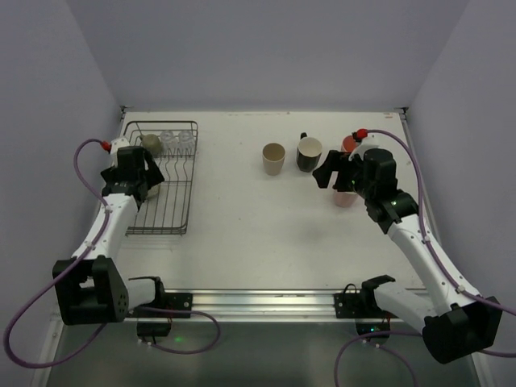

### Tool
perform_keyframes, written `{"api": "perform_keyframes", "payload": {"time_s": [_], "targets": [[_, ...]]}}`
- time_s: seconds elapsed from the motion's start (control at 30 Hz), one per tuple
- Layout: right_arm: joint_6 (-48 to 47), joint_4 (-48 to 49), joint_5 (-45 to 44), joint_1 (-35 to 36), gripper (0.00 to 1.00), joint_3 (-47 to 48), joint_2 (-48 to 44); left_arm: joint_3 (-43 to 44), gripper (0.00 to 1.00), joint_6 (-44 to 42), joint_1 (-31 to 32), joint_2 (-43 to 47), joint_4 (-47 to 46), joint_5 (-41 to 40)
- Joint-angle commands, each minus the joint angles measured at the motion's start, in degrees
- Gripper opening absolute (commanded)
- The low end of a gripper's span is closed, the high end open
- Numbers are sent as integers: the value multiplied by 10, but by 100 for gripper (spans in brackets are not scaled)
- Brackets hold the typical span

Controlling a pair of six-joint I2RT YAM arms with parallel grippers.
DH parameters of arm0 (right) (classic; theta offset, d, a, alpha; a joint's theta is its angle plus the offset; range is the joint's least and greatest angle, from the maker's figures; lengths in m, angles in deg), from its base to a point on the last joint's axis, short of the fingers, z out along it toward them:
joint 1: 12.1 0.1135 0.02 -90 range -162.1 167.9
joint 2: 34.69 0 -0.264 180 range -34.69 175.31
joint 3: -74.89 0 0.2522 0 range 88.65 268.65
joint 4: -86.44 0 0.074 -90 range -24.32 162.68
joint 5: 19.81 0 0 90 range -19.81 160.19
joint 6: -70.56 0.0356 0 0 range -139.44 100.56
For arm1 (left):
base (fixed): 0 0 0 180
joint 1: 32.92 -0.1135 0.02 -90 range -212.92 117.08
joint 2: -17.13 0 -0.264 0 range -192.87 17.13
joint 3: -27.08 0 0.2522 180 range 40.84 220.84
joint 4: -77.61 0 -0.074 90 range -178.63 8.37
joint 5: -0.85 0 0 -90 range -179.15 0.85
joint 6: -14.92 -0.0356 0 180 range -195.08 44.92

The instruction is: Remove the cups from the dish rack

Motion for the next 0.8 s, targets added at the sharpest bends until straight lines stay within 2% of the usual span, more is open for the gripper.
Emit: {"api": "perform_keyframes", "payload": {"time_s": [0.0, 0.33, 0.4, 0.53, 0.6, 0.63, 0.77], "targets": [[5, 26, 26, 0, 84, -2, -14, 34, 98, 18, -36, -43, -41, 35], [12, 42, 70, 5, 84, -15, -31, 71, 93, 8, -54, -152, -71, 57], [12, 43, 74, 7, 84, -15, -25, 82, 88, 8, -58, -168, -68, 54], [12, 41, 70, 10, 84, -14, -19, 84, 69, 9, -60, -166, -69, 67], [12, 44, 70, 11, 84, -14, -18, 79, 62, 9, -59, -147, -64, 78], [12, 45, 71, 13, 84, -13, -16, 76, 53, 10, -59, -137, -62, 82], [12, 44, 69, 24, 84, -9, -8, 46, 38, 18, -54, -58, -63, 123]]}}
